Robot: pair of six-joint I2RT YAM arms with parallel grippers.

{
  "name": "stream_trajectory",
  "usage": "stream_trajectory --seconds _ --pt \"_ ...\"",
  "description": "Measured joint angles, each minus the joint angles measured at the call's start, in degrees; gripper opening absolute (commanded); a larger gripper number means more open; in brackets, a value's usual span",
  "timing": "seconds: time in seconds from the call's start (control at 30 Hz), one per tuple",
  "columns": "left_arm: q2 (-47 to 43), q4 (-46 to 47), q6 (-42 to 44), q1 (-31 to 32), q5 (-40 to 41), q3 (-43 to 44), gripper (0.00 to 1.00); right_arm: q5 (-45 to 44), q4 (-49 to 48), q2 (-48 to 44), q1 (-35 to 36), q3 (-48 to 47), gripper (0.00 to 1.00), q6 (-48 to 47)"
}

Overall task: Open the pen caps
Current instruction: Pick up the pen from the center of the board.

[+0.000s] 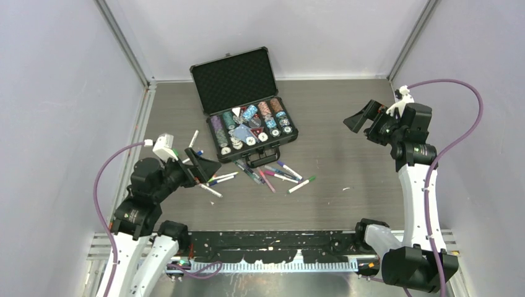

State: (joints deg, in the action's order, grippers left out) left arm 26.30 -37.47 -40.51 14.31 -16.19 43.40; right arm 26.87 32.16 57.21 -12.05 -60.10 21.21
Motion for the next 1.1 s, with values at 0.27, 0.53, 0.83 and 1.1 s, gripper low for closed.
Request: stream_trajectory --seconds 0.27,0.53,0.83,1.1 --pt "-0.3 -0.6 -0.3 0.0 -0.1 0.8 1.0 2.2 0.0 -0.1 0.0 0.0 0.99 -0.7" --pt "6.4 -1.2 0.0 0.1 -1.8 4.5 1.0 12.8 2.0 -0.1 0.2 0.1 0.99 -12.9" --pt "19.2 -8.7 5.7 14.9 15.0 11.8 1.0 23.1 7.3 0.1 0.3 3.5 0.99 -25.7" --pt "34.5 -6.8 4.7 25.8 32.3 11.3 1.0 24.9 9.7 0.5 0.4 5.0 0.99 -30.2"
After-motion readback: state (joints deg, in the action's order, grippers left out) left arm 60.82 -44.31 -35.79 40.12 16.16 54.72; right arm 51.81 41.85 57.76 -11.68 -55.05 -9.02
